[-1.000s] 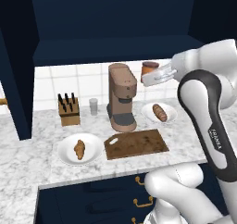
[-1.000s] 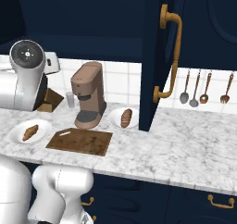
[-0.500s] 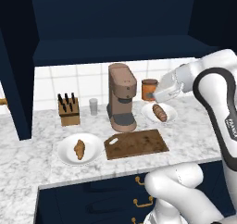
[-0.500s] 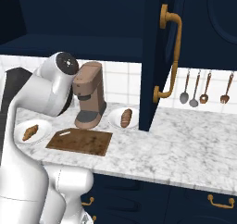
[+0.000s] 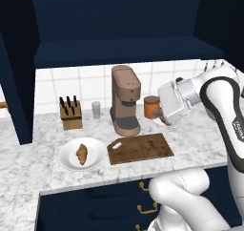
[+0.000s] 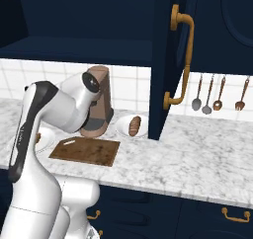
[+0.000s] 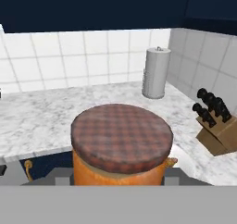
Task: From the different types of pastries on the counter, select a croissant and place it on the cutting board. Then retrieve a jar of jam from the cabinet and place it alongside the croissant on the cutting board.
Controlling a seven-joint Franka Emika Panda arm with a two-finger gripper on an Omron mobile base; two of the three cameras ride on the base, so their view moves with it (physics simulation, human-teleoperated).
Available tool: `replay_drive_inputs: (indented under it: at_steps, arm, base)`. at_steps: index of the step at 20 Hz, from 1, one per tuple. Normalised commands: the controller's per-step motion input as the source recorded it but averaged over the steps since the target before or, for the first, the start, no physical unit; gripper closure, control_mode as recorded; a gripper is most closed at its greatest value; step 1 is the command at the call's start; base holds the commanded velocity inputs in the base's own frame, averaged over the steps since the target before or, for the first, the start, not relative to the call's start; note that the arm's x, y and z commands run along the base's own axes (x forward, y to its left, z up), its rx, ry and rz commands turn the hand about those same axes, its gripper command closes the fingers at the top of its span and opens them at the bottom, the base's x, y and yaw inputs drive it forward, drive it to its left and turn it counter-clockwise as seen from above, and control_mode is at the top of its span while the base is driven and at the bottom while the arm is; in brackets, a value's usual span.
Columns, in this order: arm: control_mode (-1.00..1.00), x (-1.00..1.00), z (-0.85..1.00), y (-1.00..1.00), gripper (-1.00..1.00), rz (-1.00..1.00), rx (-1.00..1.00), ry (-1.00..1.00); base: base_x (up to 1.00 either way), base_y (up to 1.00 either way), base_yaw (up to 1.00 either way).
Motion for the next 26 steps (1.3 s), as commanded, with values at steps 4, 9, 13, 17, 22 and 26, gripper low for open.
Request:
replay_drive_inputs:
  at_steps: [4,9,13,17,22,26]
  arm:
    - [-1.0,0.0,-0.19,0.06,1.0,0.03,-0.05,-0.06]
    - [-1.0,0.0,-0.25,-0.01,1.0,0.0,-0.04,0.0]
    - [-1.0,0.01,-0.27,-0.29,1.0,0.0,0.0,0.0]
    - [-1.0,0.0,-0.18,-0.47,1.0,0.06,0.02,0.0]
    - [-1.0,0.02,-0.07,-0.4,1.0,0.13,0.09,0.04]
    - [-1.0,0.01,-0.12,-0.35,1.0,0.14,0.1,0.06]
  base:
    - [0.0,0.0,0.0]
    - [0.0,0.0,0.0]
    - [0.0,0.0,0.0]
    - [0.0,0.0,0.0]
    - [0.0,0.0,0.0]
    - [0.0,0.0,0.0]
